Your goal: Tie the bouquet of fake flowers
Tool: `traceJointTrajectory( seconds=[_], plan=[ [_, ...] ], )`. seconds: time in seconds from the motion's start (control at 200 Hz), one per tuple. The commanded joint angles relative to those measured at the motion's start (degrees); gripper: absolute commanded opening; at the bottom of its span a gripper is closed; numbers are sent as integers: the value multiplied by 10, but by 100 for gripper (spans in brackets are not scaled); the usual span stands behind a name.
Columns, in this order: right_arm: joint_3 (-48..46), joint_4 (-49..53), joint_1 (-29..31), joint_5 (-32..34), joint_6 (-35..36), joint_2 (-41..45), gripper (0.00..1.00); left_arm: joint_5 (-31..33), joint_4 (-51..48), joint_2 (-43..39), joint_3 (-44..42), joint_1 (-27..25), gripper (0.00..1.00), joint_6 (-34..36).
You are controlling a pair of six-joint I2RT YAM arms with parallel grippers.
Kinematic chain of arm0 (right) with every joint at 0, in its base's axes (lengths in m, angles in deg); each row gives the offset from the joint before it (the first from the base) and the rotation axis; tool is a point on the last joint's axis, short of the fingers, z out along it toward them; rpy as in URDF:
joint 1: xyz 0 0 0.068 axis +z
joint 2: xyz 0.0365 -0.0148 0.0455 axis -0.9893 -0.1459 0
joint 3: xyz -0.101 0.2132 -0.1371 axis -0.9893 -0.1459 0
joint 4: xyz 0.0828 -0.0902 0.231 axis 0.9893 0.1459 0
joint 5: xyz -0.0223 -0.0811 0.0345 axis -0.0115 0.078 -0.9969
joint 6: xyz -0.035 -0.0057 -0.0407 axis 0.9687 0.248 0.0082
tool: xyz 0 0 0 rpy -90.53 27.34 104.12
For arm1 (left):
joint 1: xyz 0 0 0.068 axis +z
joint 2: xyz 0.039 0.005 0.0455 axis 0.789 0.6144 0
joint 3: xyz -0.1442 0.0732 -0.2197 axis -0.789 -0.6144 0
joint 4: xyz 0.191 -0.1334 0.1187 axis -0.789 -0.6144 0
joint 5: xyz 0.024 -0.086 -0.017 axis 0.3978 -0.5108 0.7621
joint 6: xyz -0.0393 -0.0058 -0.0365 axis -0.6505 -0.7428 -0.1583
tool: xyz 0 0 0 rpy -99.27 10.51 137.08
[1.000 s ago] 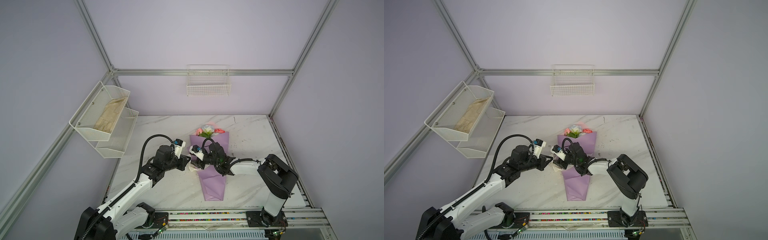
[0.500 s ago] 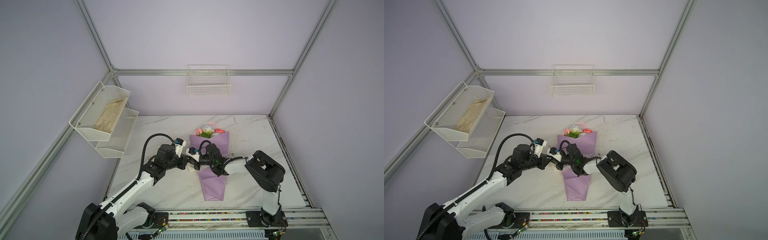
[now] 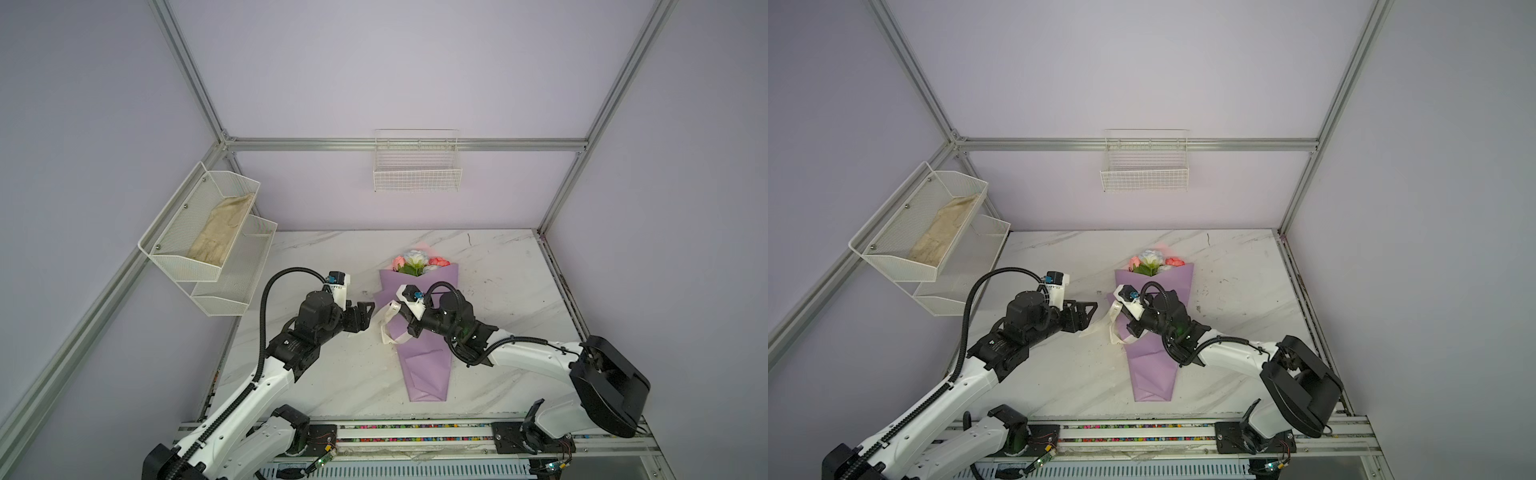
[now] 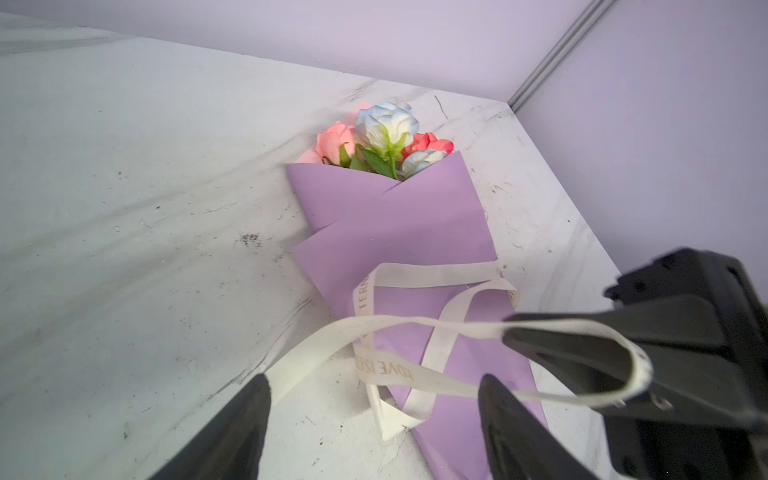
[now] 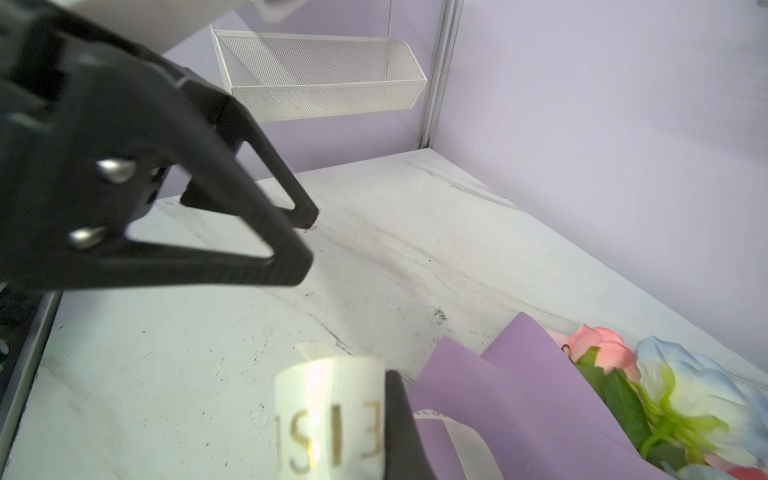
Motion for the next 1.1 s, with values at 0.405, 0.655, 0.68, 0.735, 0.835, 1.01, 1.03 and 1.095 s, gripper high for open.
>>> traceJointTrajectory(
  seconds=[0.405, 0.655, 0.68, 0.735, 0.835, 1.01, 1.03, 1.095],
  plan=[
    [-59, 87, 43, -39, -102, 34, 0, -276, -78, 380, 336, 36, 68, 154],
    [-60, 87, 44, -2, -99, 43, 0, -235, -230, 496, 447, -17, 72, 244],
    [-60, 87, 44, -1, -98, 43, 0, -227, -238, 503, 452, -22, 73, 248],
    [-62, 87, 44, 2, -98, 43, 0, -214, -251, 511, 456, -29, 73, 260],
    [-63, 86, 44, 8, -99, 40, 0, -187, -263, 517, 457, -39, 73, 275],
    [-60, 83, 44, 19, -105, 42, 0, -114, -290, 542, 470, -56, 72, 288],
    [-60, 82, 44, 20, -107, 43, 0, -110, -292, 547, 471, -58, 71, 289],
    [-60, 81, 45, 26, -109, 45, 0, -98, -300, 558, 477, -63, 65, 293]
  ],
)
